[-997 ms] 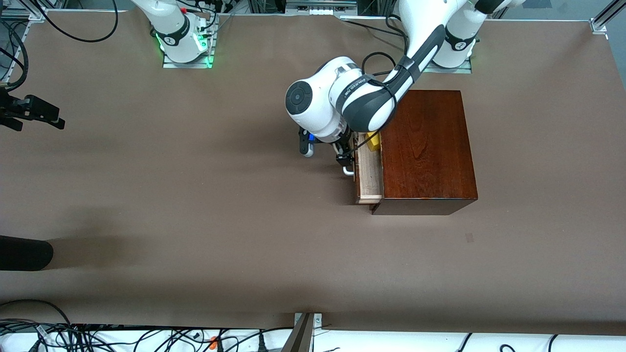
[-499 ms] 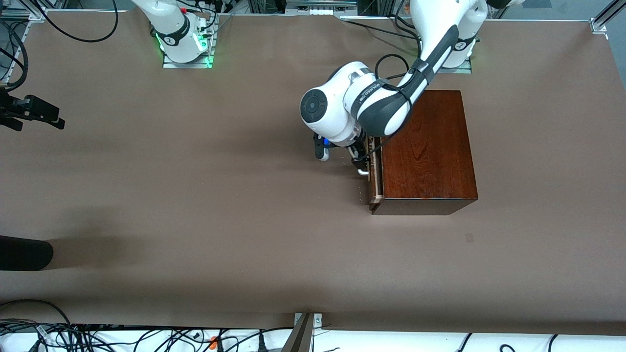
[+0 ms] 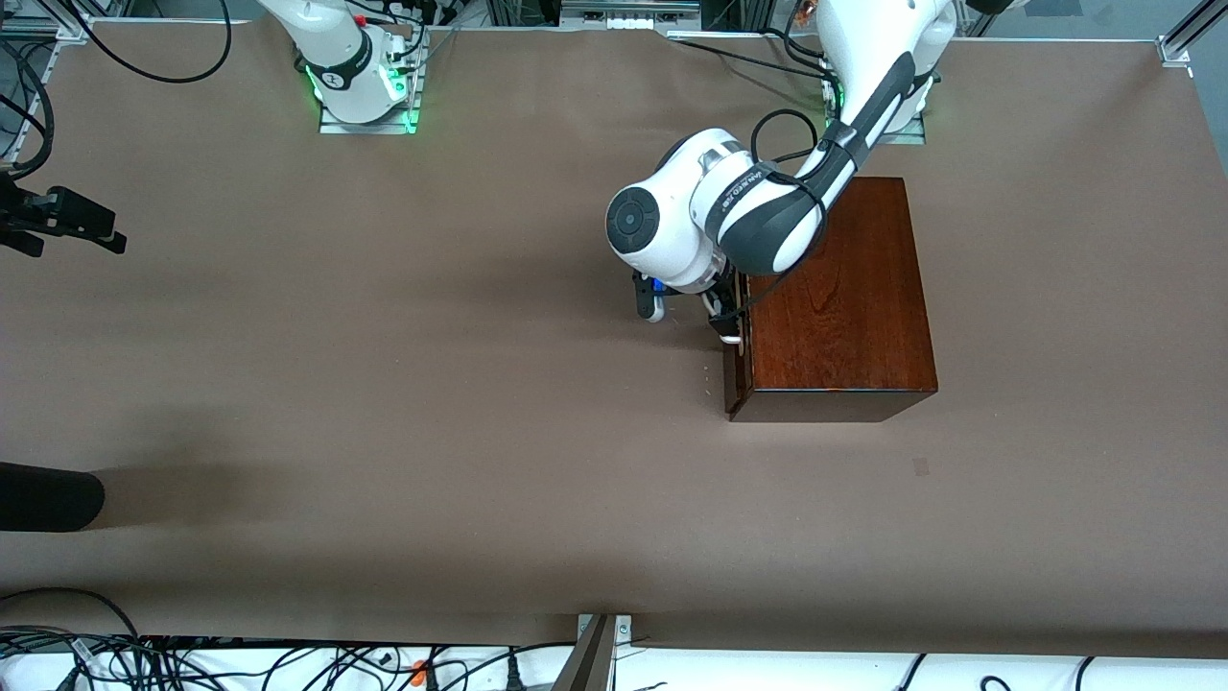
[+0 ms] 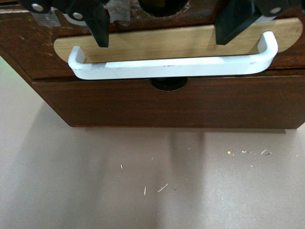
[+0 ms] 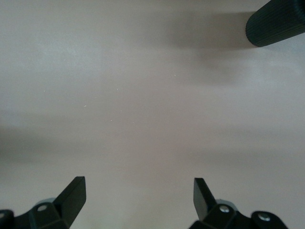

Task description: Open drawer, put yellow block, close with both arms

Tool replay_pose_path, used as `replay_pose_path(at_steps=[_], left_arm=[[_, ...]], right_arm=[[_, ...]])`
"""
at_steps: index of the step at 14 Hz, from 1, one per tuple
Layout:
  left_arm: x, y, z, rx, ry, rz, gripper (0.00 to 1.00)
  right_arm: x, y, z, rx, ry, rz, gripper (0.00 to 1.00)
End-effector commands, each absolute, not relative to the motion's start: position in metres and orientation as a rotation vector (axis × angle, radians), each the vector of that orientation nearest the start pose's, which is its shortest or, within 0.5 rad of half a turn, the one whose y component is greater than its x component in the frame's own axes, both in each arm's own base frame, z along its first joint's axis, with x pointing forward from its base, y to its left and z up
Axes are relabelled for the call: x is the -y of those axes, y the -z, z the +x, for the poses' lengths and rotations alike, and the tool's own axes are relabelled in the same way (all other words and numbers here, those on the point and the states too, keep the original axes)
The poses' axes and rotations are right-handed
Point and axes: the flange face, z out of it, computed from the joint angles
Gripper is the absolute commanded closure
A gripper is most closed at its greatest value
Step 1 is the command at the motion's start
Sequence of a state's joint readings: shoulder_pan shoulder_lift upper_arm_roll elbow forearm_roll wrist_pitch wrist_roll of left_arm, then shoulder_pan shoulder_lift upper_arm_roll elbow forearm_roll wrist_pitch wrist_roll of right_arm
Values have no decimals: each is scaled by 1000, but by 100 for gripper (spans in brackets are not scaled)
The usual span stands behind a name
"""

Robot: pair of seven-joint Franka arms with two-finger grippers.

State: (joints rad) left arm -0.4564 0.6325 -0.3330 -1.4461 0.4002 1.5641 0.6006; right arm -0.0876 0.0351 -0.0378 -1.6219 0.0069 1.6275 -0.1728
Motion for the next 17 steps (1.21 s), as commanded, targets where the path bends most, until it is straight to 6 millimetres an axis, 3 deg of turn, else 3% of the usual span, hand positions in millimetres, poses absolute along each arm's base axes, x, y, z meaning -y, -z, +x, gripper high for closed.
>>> replay_pose_path(at_steps=[1,5,8,11,13,15,17], left_arm=[[423,-327,504,-1714,-554,-2174,0],[464,-355,481,-1245,-424,-2536,0],[465,-413,482,-804,-327,-2764,0],[430,-487,509,-328,-254,-2983,0],[404,-507,521,-189,-265,-2983,0],[368,-547,531,-21,-219,-3002,0],[338,-570,534,99,-187,-2991,0]], right_arm=[[73,-587,564,52,-48,-3111,0],[73,-587,564,48,-48,-3110,0],[73,-587,564,47,-47,-3105,0],[72,-587,564,52,-47,-3105,0],[74,-587,564,47,-47,-3105,0],[75,-587,564,42,-47,-3105,0],[74,-587,564,47,-47,-3105,0]])
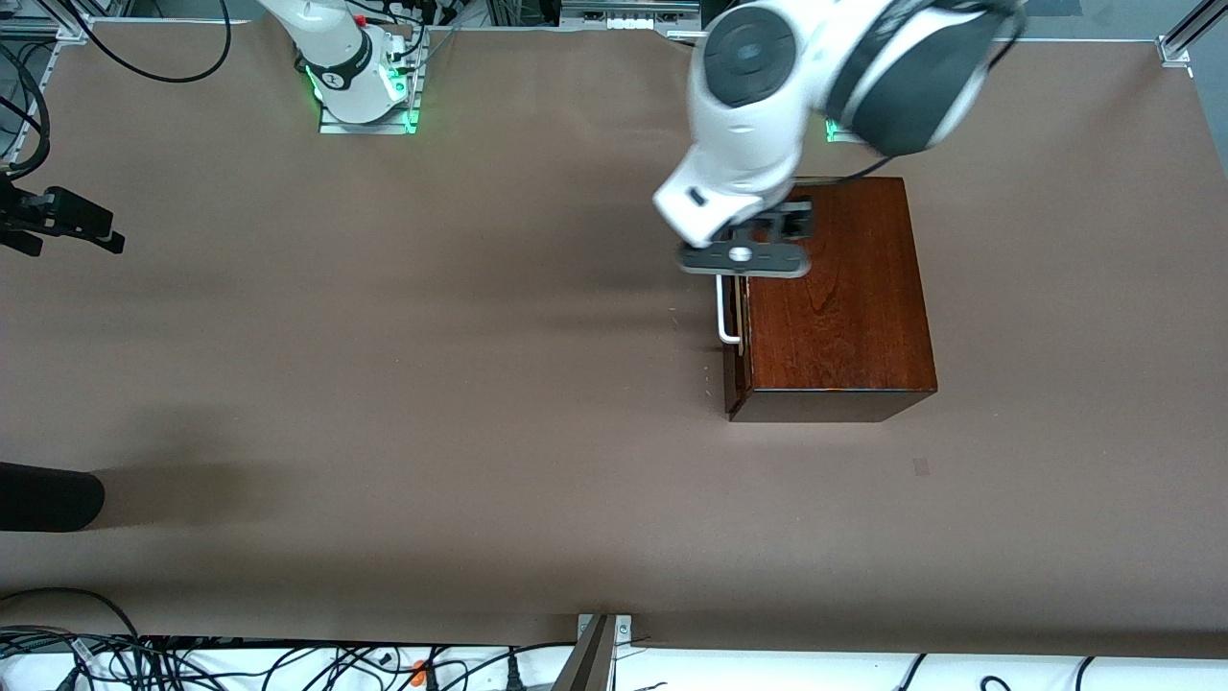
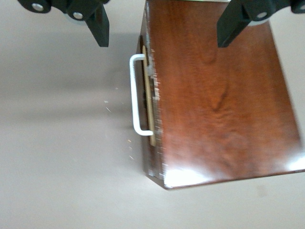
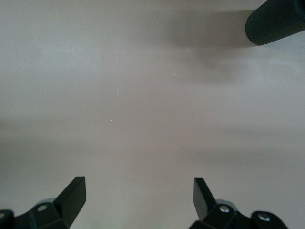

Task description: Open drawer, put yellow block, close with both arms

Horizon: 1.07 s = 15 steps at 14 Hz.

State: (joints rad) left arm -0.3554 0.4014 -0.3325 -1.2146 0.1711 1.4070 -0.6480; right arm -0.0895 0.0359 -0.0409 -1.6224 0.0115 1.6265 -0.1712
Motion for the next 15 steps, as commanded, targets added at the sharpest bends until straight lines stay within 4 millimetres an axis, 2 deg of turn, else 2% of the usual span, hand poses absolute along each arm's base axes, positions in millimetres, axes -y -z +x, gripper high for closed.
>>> replay_pose_path(at_steps=[1,3,6,8,10,12,14,15], left_arm=[[315,-581,538,135,-202,-2987,0],[273,-593,551,197,-238,-3021,0],[207,-607,555,143,-268,-3050,0],[155,-610,558,146,-308,-3091,0],[115,-608,557,102,-302,-3110,0],[82,-604,550,70,-302,-3141,0],[62,-602,535,-56,-240,-3168,0],[47,-600,530,-47,-232,-3174,0]], right_arm=[[74,-587,564,47,-46,-3104,0],[74,-587,564,44,-46,-3104,0],[75,-587,564,42,-46,-3104,0],[75,-587,564,42,-46,-3104,0],[74,-587,564,44,-49,-3104,0],[75,-587,563,40,-49,-3104,0],[75,-587,563,42,-49,-3104,0],[75,-588,563,42,-46,-3104,0]])
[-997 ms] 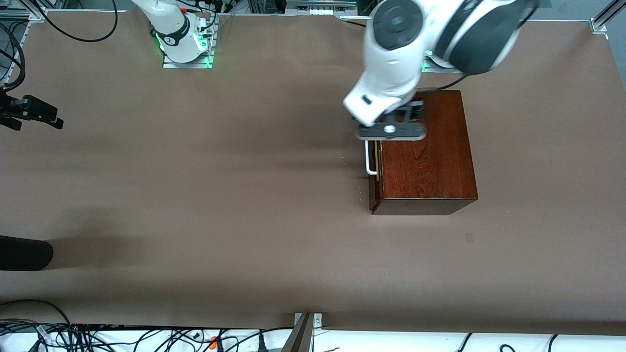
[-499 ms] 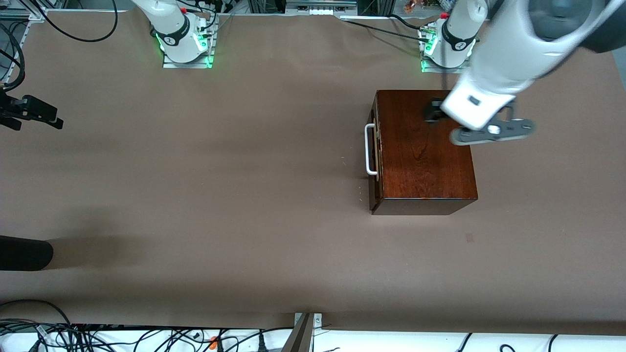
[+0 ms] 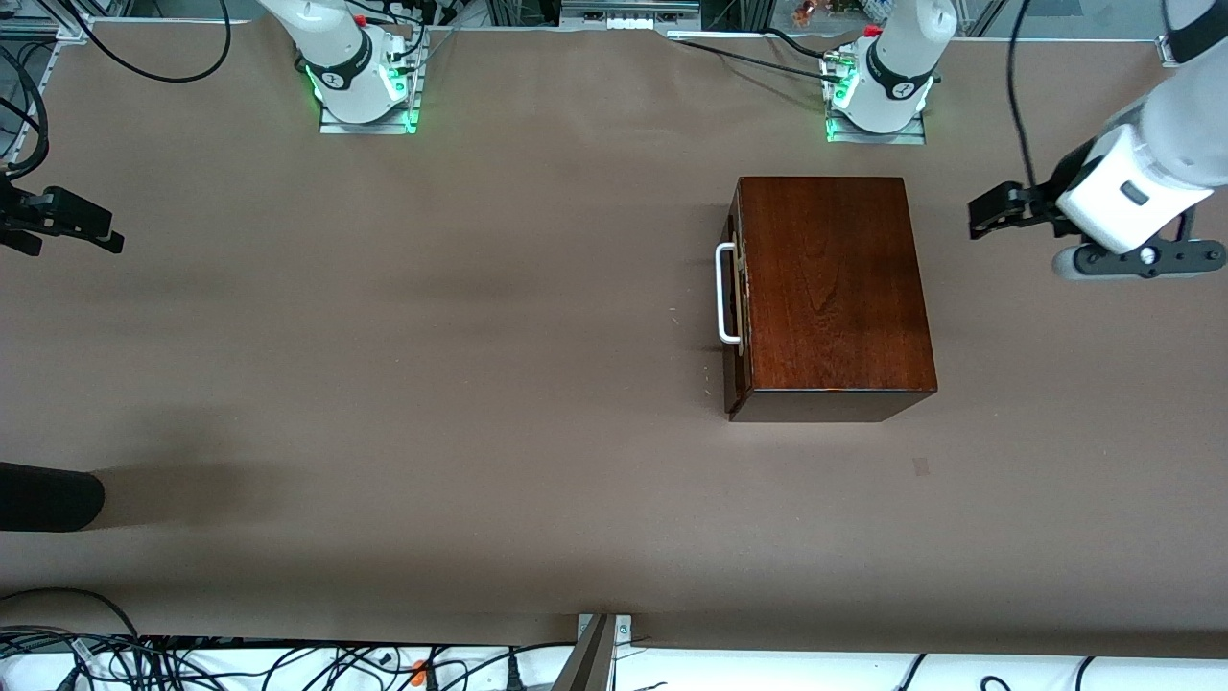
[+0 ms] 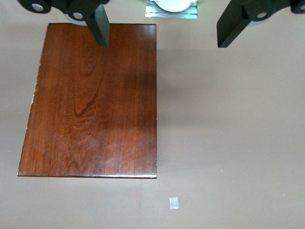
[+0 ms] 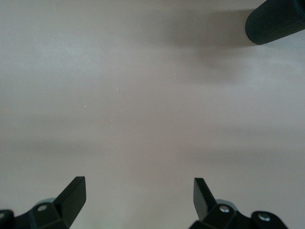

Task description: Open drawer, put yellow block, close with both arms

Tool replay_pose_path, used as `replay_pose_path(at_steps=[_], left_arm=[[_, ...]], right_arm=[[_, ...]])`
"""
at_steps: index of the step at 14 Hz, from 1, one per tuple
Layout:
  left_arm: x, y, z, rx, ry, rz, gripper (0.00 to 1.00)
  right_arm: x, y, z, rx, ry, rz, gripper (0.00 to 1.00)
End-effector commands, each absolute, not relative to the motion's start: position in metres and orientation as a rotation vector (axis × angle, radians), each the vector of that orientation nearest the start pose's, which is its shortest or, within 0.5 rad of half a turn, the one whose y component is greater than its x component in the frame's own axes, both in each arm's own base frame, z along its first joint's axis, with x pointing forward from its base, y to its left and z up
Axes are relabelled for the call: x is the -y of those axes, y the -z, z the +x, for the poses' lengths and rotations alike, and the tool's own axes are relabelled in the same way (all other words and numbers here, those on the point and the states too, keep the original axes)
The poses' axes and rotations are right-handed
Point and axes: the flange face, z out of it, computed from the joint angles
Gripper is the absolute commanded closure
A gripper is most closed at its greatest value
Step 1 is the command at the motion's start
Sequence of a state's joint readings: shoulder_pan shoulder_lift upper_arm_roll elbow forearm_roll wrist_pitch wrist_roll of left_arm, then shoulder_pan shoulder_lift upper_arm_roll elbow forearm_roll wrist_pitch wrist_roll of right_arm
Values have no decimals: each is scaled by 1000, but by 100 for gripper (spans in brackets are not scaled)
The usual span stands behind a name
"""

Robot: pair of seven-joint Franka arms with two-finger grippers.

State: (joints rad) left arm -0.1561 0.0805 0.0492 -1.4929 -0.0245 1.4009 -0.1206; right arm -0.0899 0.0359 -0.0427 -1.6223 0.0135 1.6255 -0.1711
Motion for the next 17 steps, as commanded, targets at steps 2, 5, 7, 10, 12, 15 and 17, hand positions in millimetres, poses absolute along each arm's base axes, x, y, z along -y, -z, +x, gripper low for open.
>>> replay_pose_path(at_steps=[2,5,7,10,12,15,17], left_arm=[[40,-600,529,-27,-236,-3175,0],[42,-602,528,-37,-233,-3171,0],[45,-607,525,-44,-216,-3172,0],[43,-606,526,-39,-206,-3173,0],[41,-602,527,-35,-195,-3167,0],[40,-601,528,-32,-197,-3161,0],[38,-601,528,-27,-199,-3161,0]], right_arm=[[75,-587,563,42,-49,-3104,0],[75,-587,563,42,-49,-3104,0],[78,-587,563,35,-51,-3103,0],[79,-587,563,33,-51,-3103,0],[79,-587,563,33,-51,-3103,0],[78,-587,563,35,-49,-3104,0],[79,-587,563,33,-49,-3104,0]])
